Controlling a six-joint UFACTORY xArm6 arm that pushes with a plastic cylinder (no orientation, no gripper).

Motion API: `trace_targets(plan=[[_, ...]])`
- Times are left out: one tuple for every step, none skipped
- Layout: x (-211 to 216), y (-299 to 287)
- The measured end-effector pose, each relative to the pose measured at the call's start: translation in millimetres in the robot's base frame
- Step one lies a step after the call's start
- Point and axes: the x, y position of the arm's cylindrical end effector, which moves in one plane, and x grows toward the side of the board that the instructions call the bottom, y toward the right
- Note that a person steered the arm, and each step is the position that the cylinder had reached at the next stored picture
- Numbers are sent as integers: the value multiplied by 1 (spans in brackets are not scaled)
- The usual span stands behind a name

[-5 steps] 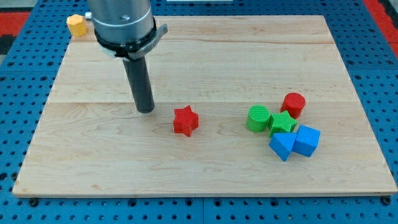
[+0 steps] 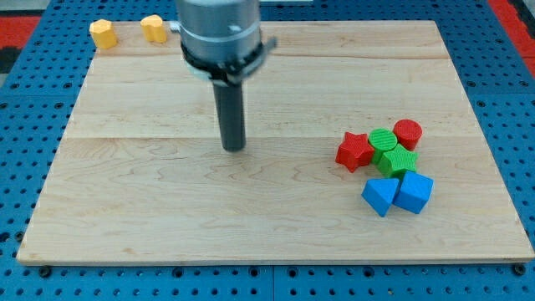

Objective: Push the yellow heart to down a bit

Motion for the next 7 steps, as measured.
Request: trace_targets(plan=[[-72, 0], [-147, 0], [-244, -32], [-245, -37], [-245, -47], [-245, -50], [-244, -67]])
